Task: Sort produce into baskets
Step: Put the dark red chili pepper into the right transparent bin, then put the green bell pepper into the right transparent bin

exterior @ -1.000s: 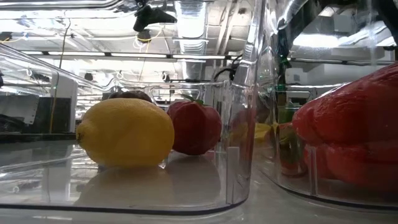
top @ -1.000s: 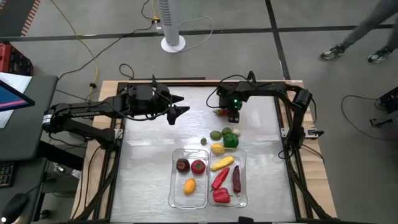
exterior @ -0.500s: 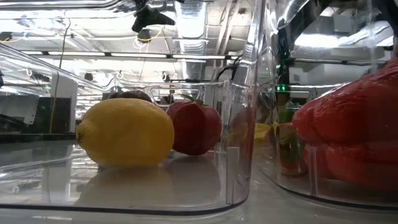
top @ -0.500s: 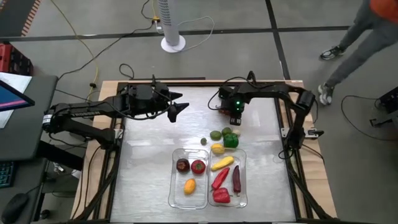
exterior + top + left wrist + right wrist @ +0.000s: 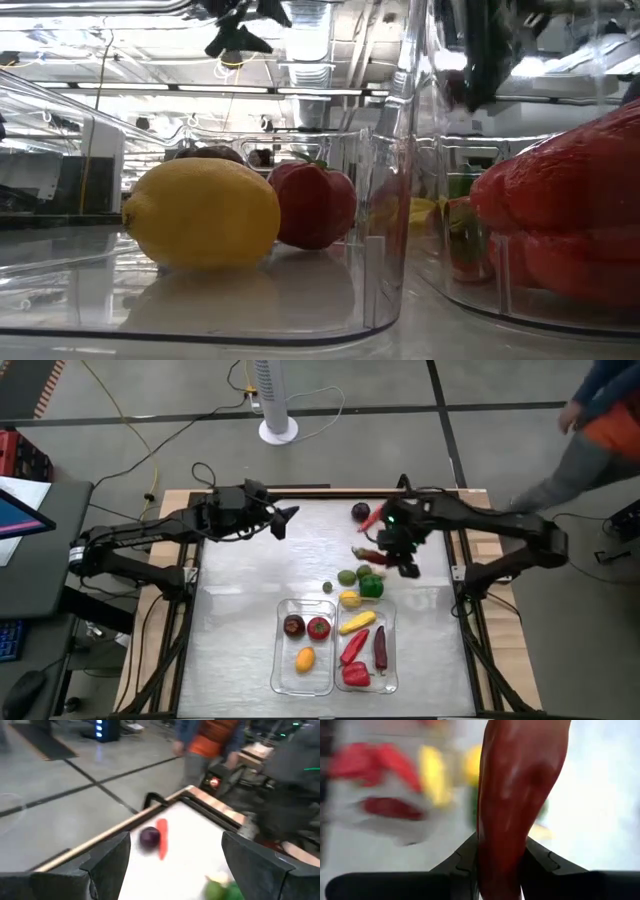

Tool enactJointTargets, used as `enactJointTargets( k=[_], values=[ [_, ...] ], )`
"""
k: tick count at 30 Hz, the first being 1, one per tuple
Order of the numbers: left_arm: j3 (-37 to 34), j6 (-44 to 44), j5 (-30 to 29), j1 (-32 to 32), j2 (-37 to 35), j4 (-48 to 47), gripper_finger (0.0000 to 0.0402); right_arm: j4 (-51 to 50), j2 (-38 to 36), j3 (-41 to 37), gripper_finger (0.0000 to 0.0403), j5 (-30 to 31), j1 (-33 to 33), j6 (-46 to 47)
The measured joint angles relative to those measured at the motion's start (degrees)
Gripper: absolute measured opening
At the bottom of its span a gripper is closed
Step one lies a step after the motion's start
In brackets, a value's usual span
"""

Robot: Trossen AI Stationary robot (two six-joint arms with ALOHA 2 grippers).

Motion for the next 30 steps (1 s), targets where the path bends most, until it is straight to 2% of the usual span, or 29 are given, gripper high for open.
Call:
enactJointTargets(
  k=[3, 10, 16, 19, 24, 28, 30],
  values=[
    [0.0, 0.0, 0.0, 2.0, 0.0, 0.2, 0.0300, -0.3, -3.2, 0.0, 0.0128, -4.1, 5.3, 3.2],
    [0.0, -7.4, 0.8, 3.0, 0.0, 6.8, 0.0300, 4.1, -3.3, 0.0, 0.0133, -4.6, 19.1, 13.8],
    [0.0, -14.5, 13.4, 1.5, 0.0, 17.9, 0.0300, 8.6, 1.1, 0.0, 0.0144, -3.8, 27.6, 17.4],
    [0.0, -15.8, 14.7, -0.5, 0.0, 22.6, 0.0300, 8.5, 3.5, 0.0, 0.0168, -3.8, 30.1, 18.4],
    [0.0, -16.1, 11.7, -4.8, 0.0, 25.9, 0.0300, 8.3, 6.7, 0.0, 0.0233, -3.8, 32.3, 22.4],
    [0.0, -12.4, 11.9, -7.8, 0.0, 25.7, 0.0300, 7.9, 6.8, 0.0, 0.0268, -3.2, 31.5, 26.9],
    [0.0, -11.6, 13.3, -8.9, 0.0, 25.2, 0.0300, 7.9, 5.9, 0.4, 0.0273, -0.5, 30.0, 28.4]
  ],
)
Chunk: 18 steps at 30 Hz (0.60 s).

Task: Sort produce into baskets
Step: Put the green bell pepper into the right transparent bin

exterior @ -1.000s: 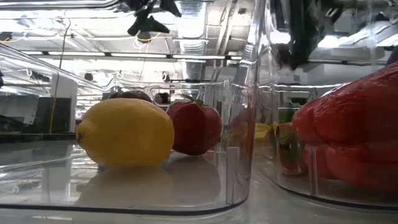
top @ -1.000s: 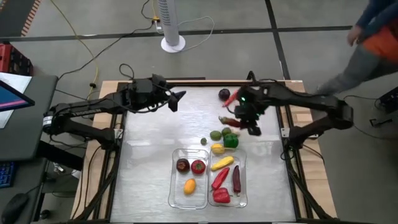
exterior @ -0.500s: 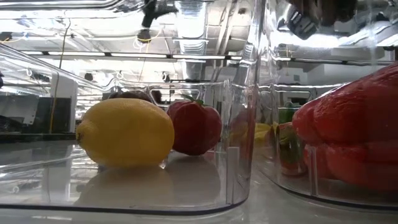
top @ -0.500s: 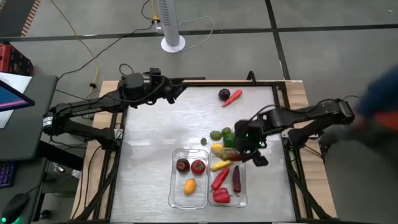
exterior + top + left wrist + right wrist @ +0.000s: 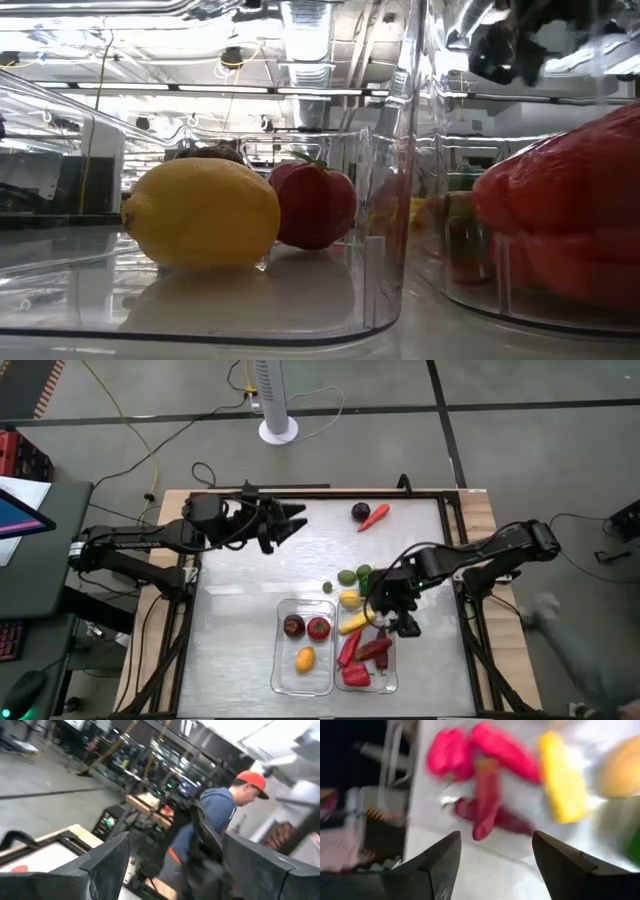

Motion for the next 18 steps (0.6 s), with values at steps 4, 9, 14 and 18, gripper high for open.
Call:
enactJointTargets(
  k=[4, 9, 14, 18],
  values=[
    [0.0, 0.0, 3.1, -1.7, -0.3, -4.6, 0.0300, 0.4, -1.6, 2.8, 0.0275, 9.7, -5.3, 2.4],
    [0.0, 3.4, 2.6, -4.4, -0.3, -14.1, 0.0300, 0.4, -1.5, 6.4, 0.0276, 19.1, -15.1, 3.1],
    [0.0, 6.6, 0.4, -6.8, -0.5, -15.7, 0.0294, -0.2, -1.4, 5.8, 0.0276, 19.0, -24.7, -1.4],
    [0.1, 10.9, -1.4, -7.7, -1.4, -17.9, 0.0279, -2.0, -1.4, 5.1, 0.0281, 19.0, -32.1, -8.0]
  ],
)
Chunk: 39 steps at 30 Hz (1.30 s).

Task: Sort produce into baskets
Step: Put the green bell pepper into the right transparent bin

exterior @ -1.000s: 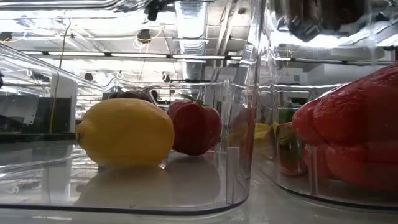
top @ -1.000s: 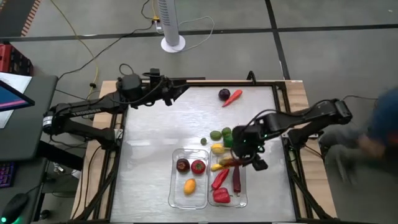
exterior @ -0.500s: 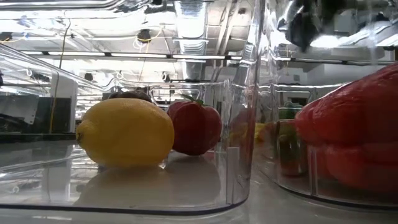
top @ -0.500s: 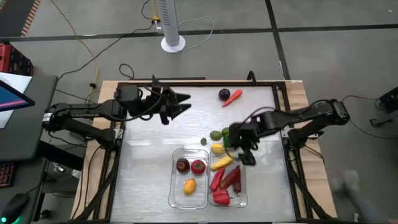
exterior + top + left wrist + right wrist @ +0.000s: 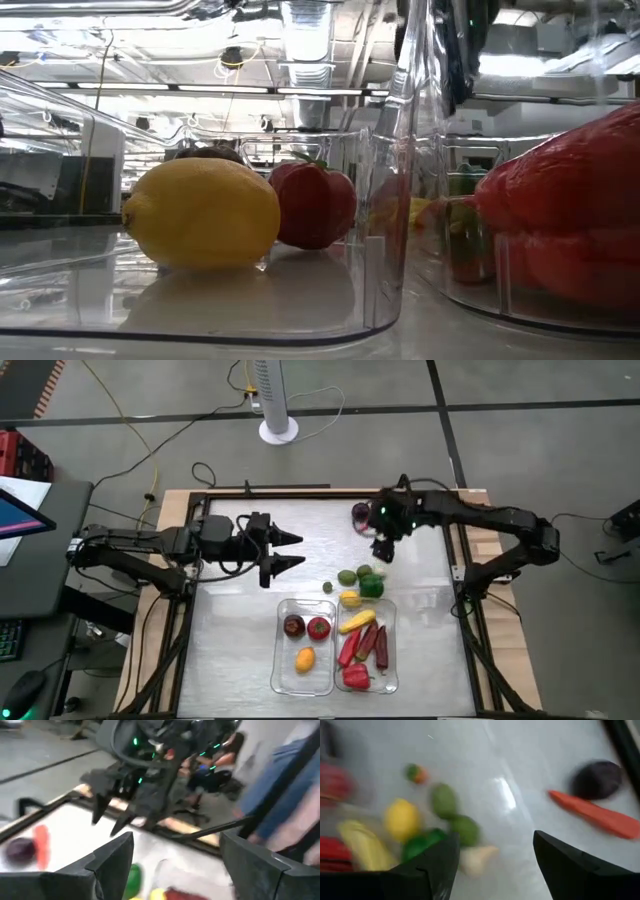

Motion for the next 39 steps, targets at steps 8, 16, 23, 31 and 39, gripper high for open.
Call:
enactJointTargets(
  k=[8, 16, 23, 31, 39],
  values=[
    [-0.1, 0.6, -9.0, 2.0, 1.5, -14.0, 0.0248, -8.3, 0.0, -0.5, 0.0325, -11.2, -8.7, -5.6],
    [-0.1, -0.9, -4.7, 6.3, 7.3, -17.0, 0.0244, -10.0, 1.7, -5.0, 0.0325, -20.8, -1.6, 0.0],
    [-0.1, -0.3, -4.0, 5.3, 9.0, -14.4, 0.0244, -4.9, 5.3, -4.9, 0.0326, -16.1, 6.4, 12.1],
    [-0.1, -0.6, -4.0, 3.1, 5.7, -13.9, 0.0244, -2.3, 9.7, -4.9, 0.0360, -7.8, 13.3, 4.5],
    [-0.1, -0.7, -3.9, 2.6, 5.1, -14.5, 0.0244, -1.2, 13.5, -4.9, 0.0384, -3.1, 14.0, 0.6]
  ],
)
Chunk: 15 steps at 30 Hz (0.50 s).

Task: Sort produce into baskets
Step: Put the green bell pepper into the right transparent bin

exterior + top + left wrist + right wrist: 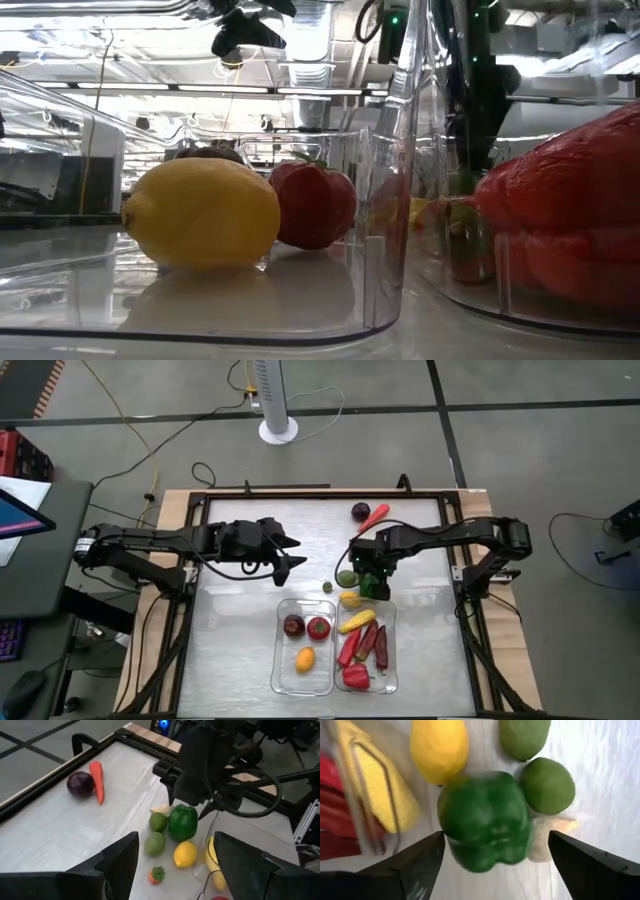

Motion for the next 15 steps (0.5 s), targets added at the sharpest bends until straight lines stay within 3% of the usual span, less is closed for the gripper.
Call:
enactJointTargets(
  k=[6, 15],
  values=[
    [0.0, -0.2, 0.8, 0.0, 0.0, -0.2, 0.0244, 2.3, 3.7, 0.1, 0.0366, -2.6, -0.1, -3.1],
    [0.0, -0.3, 2.6, -0.2, 0.0, -2.8, 0.0244, 3.1, 5.7, 0.2, 0.0306, -3.1, -0.1, -3.1]
  ],
)
